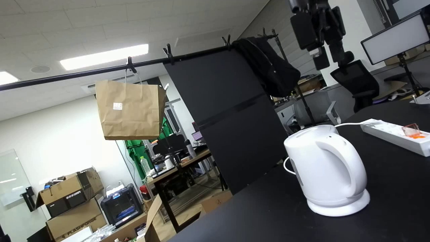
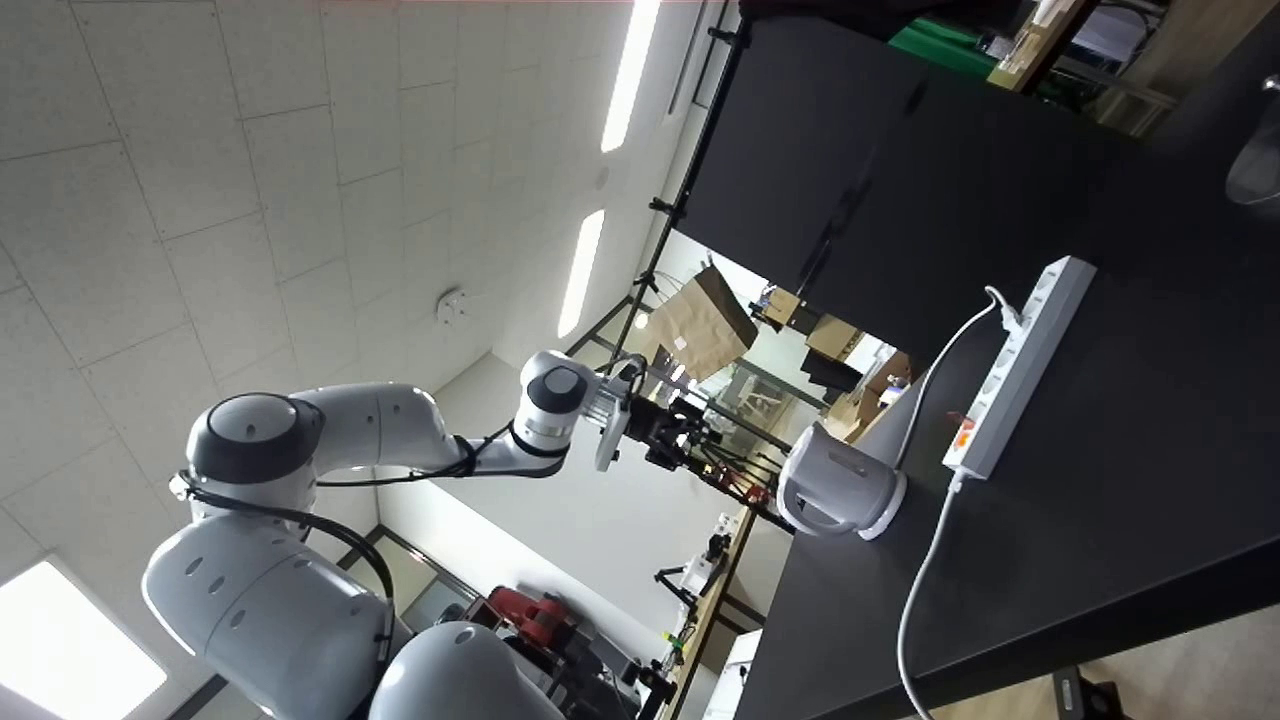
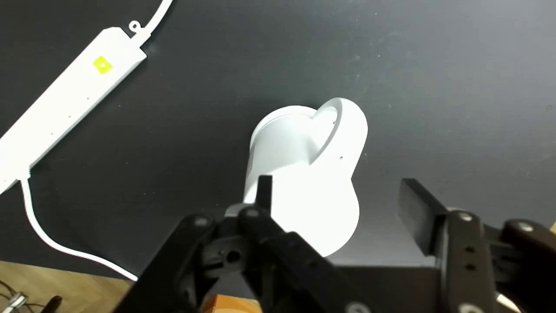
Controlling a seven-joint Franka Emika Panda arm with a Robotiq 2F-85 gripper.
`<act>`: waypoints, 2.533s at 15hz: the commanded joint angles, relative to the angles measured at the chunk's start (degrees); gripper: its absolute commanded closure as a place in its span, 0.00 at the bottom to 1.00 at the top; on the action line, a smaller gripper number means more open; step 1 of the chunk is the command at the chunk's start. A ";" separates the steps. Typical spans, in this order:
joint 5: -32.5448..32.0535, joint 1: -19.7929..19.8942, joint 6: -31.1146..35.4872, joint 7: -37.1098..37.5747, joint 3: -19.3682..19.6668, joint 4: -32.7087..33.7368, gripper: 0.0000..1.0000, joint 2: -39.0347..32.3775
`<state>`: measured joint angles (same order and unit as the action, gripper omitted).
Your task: Turn on the electric kettle, turn off the extension cable then turn it back on
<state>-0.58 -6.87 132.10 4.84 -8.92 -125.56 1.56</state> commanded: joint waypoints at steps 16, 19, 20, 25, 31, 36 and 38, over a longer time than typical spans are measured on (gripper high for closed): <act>10.58 -0.60 -15.61 -6.64 -0.53 20.85 1.00 -21.40; 10.81 -0.28 -18.77 -6.39 -0.17 22.56 1.00 -22.95; 10.86 -0.21 -19.78 -6.34 -0.03 23.09 1.00 -23.44; 11.02 -0.02 -23.64 -6.09 0.30 25.10 1.00 -25.73; 11.06 -0.11 -25.21 -5.94 0.67 26.31 1.00 -27.59; 11.29 0.03 -24.17 -6.62 0.67 26.63 1.00 -28.80; 11.14 -0.04 -23.86 -6.68 0.68 26.61 1.00 -29.18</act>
<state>10.08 -6.96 109.23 -1.65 -8.44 -101.16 -26.28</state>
